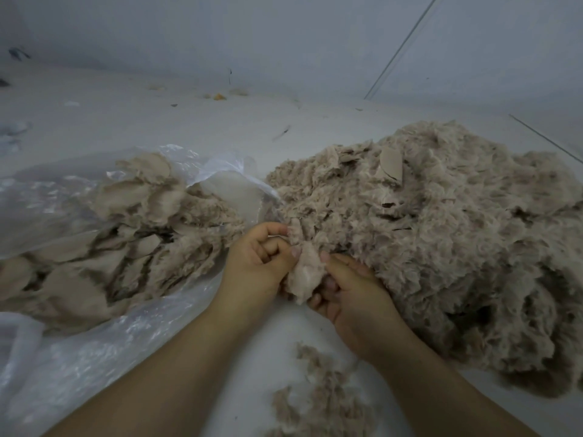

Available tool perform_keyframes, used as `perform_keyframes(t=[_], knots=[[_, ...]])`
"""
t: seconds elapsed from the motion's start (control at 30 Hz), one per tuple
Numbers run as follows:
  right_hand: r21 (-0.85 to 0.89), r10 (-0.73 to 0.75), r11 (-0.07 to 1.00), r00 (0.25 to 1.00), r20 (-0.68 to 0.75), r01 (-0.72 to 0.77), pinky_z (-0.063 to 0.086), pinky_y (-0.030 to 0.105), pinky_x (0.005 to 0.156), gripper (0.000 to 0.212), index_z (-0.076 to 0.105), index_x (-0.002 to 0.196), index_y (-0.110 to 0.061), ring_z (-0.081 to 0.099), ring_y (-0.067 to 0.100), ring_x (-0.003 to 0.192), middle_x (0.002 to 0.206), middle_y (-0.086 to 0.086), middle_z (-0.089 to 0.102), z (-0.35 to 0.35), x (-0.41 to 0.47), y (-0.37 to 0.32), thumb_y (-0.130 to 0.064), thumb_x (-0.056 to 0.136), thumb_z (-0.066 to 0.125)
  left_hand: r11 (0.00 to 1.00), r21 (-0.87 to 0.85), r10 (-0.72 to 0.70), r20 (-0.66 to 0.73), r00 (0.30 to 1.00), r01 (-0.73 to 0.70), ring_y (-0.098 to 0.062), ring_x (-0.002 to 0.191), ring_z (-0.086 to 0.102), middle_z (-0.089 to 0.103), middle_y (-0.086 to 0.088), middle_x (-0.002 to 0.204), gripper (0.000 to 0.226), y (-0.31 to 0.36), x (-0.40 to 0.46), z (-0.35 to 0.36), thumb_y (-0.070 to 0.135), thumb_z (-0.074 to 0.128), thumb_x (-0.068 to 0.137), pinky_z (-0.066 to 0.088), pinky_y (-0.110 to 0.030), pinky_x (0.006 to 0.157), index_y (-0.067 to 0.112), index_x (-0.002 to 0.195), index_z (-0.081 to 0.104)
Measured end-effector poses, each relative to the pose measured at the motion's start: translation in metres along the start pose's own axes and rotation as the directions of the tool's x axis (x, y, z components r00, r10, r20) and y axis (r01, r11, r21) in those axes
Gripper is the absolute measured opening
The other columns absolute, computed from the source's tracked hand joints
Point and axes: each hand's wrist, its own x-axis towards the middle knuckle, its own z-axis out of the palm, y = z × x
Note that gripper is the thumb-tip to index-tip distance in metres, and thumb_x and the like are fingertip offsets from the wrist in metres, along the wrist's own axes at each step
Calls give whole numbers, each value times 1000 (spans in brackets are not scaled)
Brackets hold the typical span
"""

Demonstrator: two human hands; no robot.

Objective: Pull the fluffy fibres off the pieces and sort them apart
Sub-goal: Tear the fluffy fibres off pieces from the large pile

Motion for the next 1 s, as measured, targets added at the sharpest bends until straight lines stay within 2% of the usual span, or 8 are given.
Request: perform_keyframes(t=[0.1,0.2,0.47,0.53,0.63,0.77,0.9,1.0], knots=[[-114,-68,990,994,84,77,45,23,51,29,71,85,-14,53,9,55,63,1,60,-1,-2,0,-42,80,74,1000,-7,29,8,1000,-29,-18,49,57,60,-9,62,17,1,-6,0,-3,62,89,49,-26,45,12,97,62],[-292,-134,942,983,129,166,44,20,52,8,75,86,-17,57,14,65,78,7,69,1,-7,1,-24,84,72,999,-12,39,-3,999,-39,-18,49,59,64,-7,63,16,2,-12,2,-3,58,92,48,-24,43,10,98,65],[-83,-55,995,998,33,58,43,21,48,32,59,110,11,48,24,67,87,22,55,3,-9,-6,-16,100,47,1000,-1,7,127,992,-7,-18,37,45,54,-9,56,34,5,-13,-4,-5,59,87,37,-22,36,12,116,58],[-63,-46,997,998,36,48,54,35,67,35,56,114,17,57,35,78,92,30,59,3,-10,-7,-14,99,47,998,37,-51,198,979,45,-16,37,44,51,-3,51,46,5,-13,-5,5,61,80,36,-22,38,23,122,57],[-58,-26,998,998,48,29,41,60,99,37,54,119,17,55,53,106,117,43,55,4,-13,-9,-11,96,48,993,82,-97,194,976,82,-24,51,51,56,-4,58,25,4,-12,-4,13,67,85,41,-28,47,31,103,68],[-200,-86,974,989,121,109,49,40,71,47,59,109,17,57,39,85,96,37,60,5,-14,-10,-26,89,58,992,110,-81,144,986,65,-27,48,55,62,-10,61,24,2,-11,-4,11,63,93,48,-32,44,26,76,70],[-187,-75,977,985,155,103,43,36,62,45,57,108,21,52,43,85,88,32,60,2,-8,-8,-21,94,52,992,121,-54,148,988,36,-20,39,52,61,-13,55,21,5,-11,-2,12,56,98,43,-25,36,13,82,70],[-143,-73,985,979,192,102,41,32,64,42,70,103,8,56,34,83,91,26,65,-1,-5,-8,-27,90,52,990,143,-20,6,1000,19,-16,35,47,55,-7,48,23,5,-6,-5,12,51,100,37,-21,35,10,86,69]])
